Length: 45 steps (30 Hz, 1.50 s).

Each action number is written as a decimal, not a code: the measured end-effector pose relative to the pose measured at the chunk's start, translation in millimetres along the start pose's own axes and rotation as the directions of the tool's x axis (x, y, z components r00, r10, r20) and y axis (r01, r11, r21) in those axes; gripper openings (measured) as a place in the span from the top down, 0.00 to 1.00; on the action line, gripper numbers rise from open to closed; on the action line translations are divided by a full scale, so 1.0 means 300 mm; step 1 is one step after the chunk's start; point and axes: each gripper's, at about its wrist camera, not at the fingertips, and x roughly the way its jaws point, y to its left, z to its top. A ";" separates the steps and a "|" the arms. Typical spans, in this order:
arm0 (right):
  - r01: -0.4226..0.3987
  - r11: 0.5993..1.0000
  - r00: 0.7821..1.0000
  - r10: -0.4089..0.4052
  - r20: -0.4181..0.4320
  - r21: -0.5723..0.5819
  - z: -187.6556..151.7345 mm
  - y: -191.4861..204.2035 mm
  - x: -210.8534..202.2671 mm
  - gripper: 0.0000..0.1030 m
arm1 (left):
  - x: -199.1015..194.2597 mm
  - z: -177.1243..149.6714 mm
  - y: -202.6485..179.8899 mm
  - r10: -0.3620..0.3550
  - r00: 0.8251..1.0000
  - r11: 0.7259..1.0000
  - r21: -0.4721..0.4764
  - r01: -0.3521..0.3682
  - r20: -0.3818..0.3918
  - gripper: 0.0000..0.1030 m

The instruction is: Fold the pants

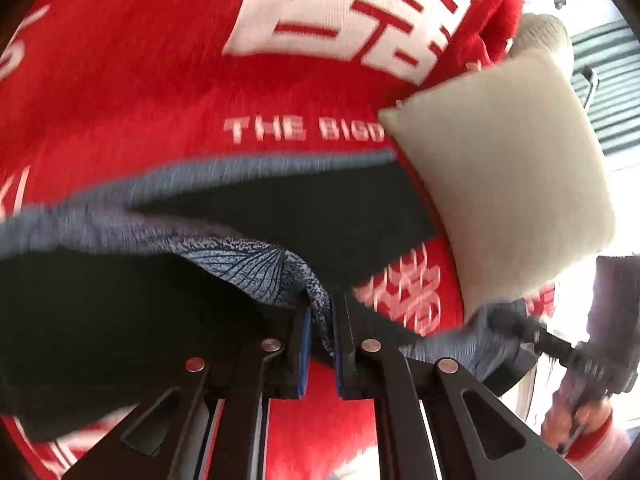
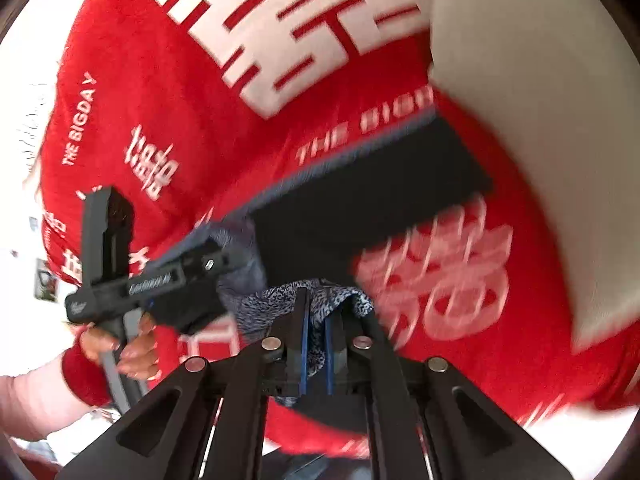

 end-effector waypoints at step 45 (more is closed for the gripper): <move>0.355 0.897 0.917 -0.389 -0.090 -0.263 0.519 -0.157 0.539 0.59 | 0.218 0.181 0.328 0.626 0.777 0.780 -0.018 -0.626 0.062 0.89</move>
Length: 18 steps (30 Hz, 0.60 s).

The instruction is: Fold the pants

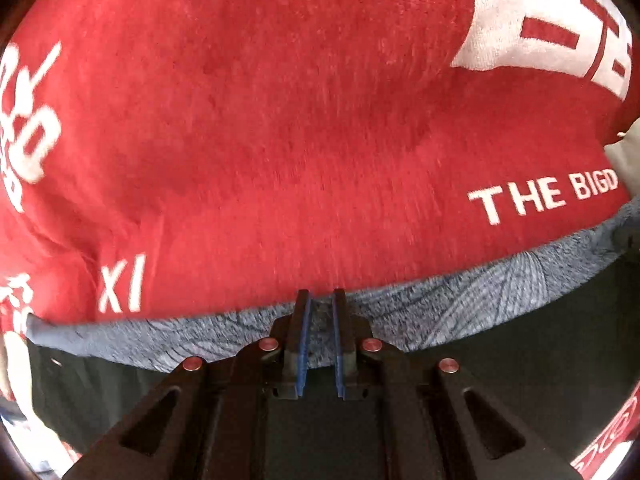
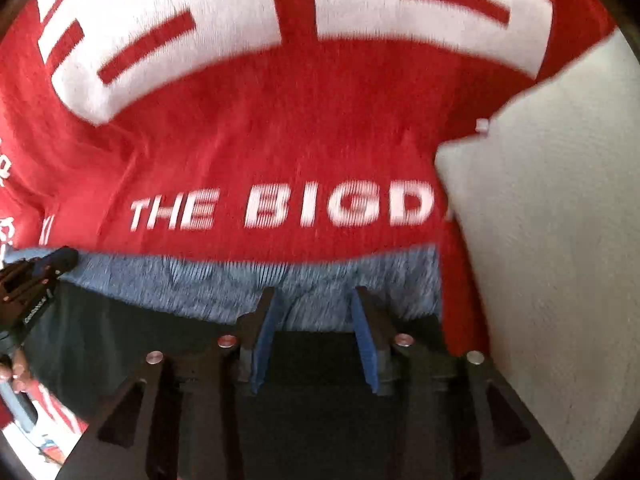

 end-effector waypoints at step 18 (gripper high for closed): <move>-0.060 0.870 0.998 0.035 0.060 0.490 -0.441 -0.156 -0.158 0.40 | -0.087 -0.212 -0.021 -0.034 0.998 0.999 0.017 0.035 -0.059 0.89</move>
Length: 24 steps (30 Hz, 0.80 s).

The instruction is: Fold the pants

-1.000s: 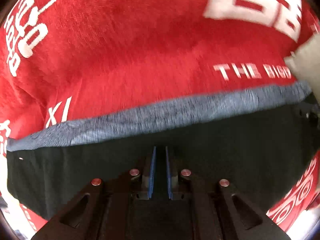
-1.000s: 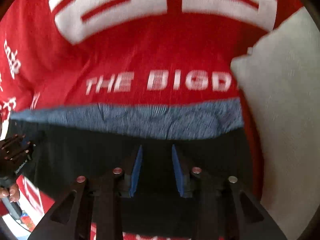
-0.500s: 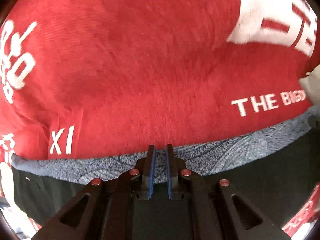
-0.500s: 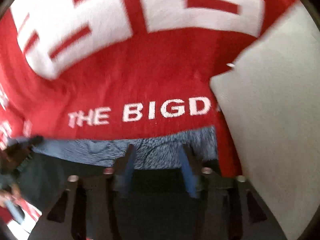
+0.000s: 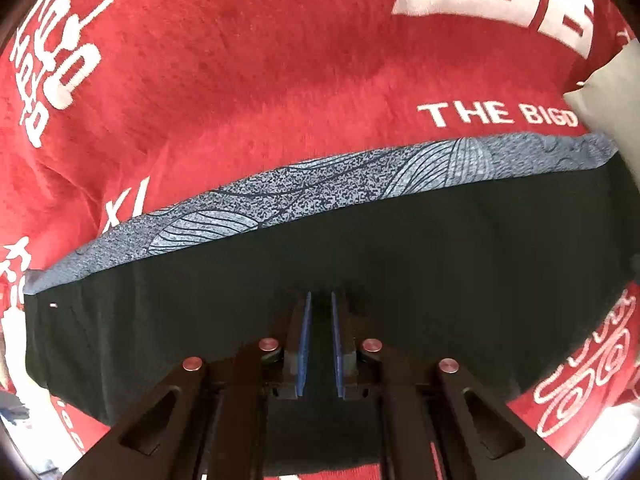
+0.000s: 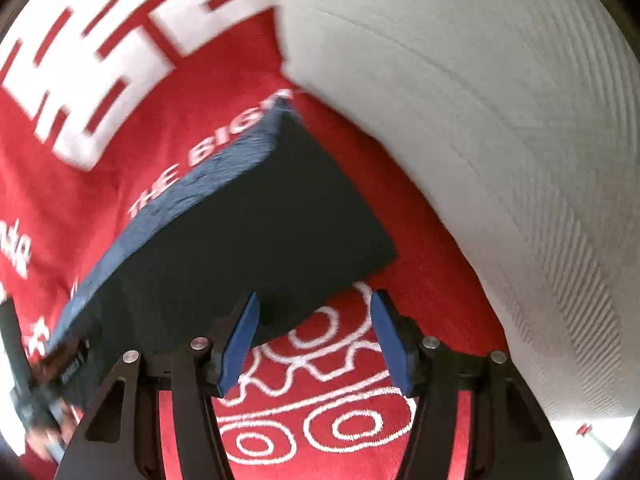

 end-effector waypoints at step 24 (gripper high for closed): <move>0.044 0.993 0.999 -0.041 0.031 -0.112 -0.101 0.015 -0.091 0.42 | -0.054 -0.028 0.039 -0.048 0.999 0.998 -0.044 0.049 0.019 0.43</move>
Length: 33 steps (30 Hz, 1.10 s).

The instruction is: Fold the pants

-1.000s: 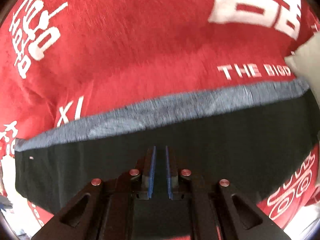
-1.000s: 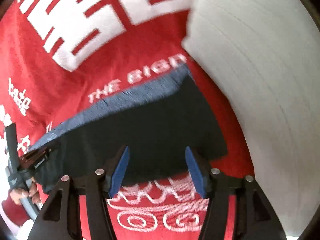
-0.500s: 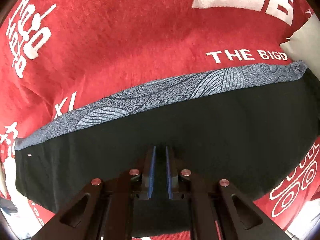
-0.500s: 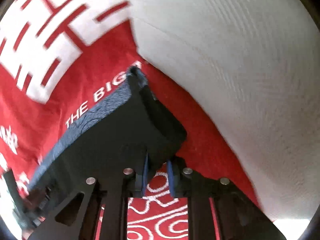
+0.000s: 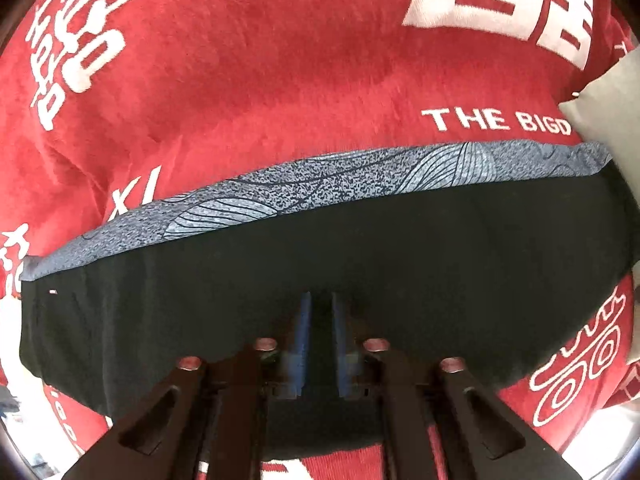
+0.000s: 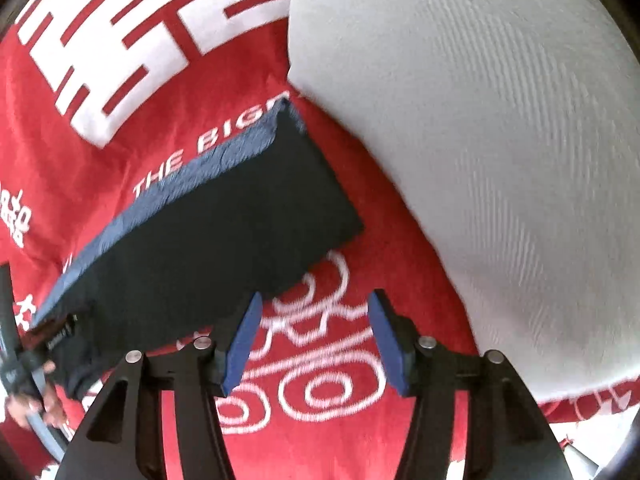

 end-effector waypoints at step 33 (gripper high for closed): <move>-0.394 0.911 0.908 0.406 -0.104 0.121 -0.449 0.597 0.017 0.25 | -0.171 -0.335 0.577 -0.087 0.994 0.996 -0.029 0.089 0.067 0.00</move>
